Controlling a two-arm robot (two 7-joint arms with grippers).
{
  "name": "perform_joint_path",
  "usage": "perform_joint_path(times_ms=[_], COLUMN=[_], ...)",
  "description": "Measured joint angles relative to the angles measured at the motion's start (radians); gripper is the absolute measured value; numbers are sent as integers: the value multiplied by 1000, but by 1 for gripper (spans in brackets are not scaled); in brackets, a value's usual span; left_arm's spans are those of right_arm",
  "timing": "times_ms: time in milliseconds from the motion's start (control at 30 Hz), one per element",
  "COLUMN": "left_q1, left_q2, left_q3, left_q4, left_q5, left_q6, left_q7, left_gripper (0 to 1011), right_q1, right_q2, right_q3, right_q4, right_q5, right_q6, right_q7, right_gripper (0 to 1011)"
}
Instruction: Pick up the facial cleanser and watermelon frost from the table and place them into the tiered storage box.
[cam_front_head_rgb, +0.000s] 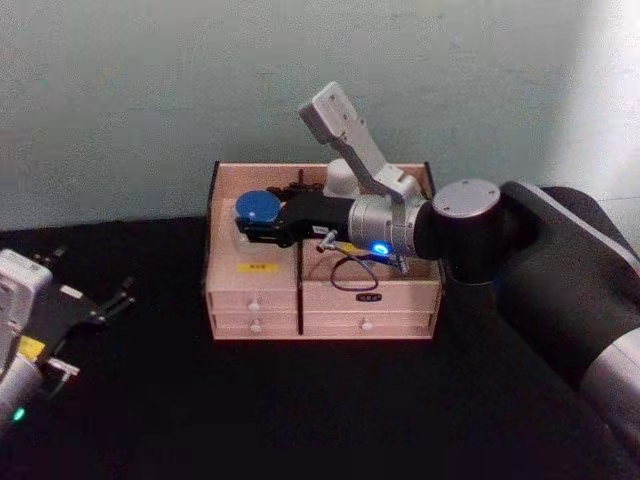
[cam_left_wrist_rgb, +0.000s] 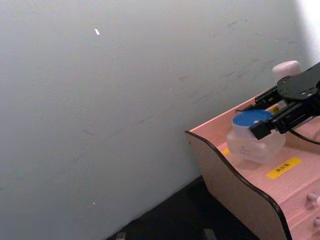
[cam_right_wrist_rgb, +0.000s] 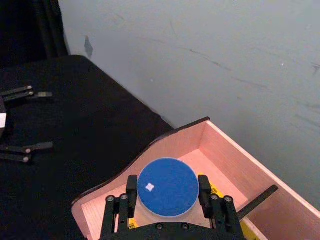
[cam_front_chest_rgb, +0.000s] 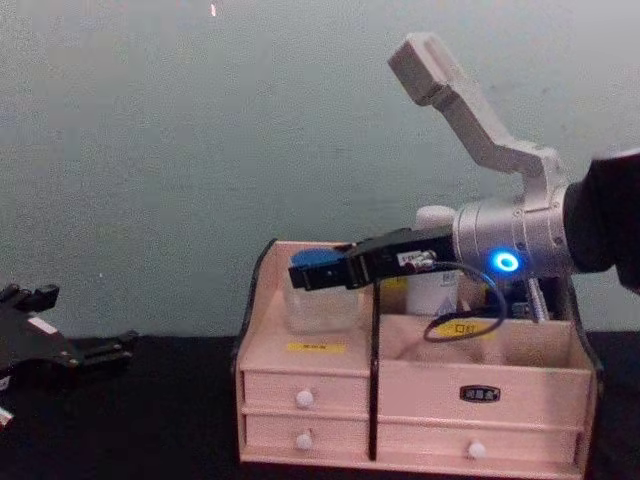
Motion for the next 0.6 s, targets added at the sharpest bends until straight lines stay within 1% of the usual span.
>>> perform_joint_path(times_ms=[33, 67, 100, 133, 167, 200, 233, 300, 467, 533, 600], left_q1=[0, 0, 0, 0, 0, 0, 0, 0, 0, 0, 0], left_q2=[0, 0, 0, 0, 0, 0, 0, 0, 0, 0, 0], left_q3=[0, 0, 0, 0, 0, 0, 0, 0, 0, 0, 0], left_q4=[0, 0, 0, 0, 0, 0, 0, 0, 0, 0, 0], left_q5=[0, 0, 0, 0, 0, 0, 0, 0, 0, 0, 0], left_q6=[0, 0, 0, 0, 0, 0, 0, 0, 0, 0, 0], left_q7=[0, 0, 0, 0, 0, 0, 0, 0, 0, 0, 0], left_gripper=[1001, 1001, 1001, 1001, 1001, 1001, 1001, 1001, 1001, 1001, 1001], right_q1=[0, 0, 0, 0, 0, 0, 0, 0, 0, -6, -21], right_q2=[0, 0, 0, 0, 0, 0, 0, 0, 1, 5, 14], right_q3=[0, 0, 0, 0, -1, -1, -1, -1, -1, 1, 10], right_q4=[0, 0, 0, -1, -1, -1, -1, -1, -3, -17, -46], right_q5=[0, 0, 0, 0, 0, 1, 1, 1, 1, -2, -7], right_q6=[0, 0, 0, -1, -1, -1, -1, -1, -2, -6, -11], right_q7=[0, 0, 0, 0, 0, 0, 0, 0, 1, 0, -4], right_gripper=[742, 794, 794, 844, 864, 913, 913, 989, 1003, 1003, 1003])
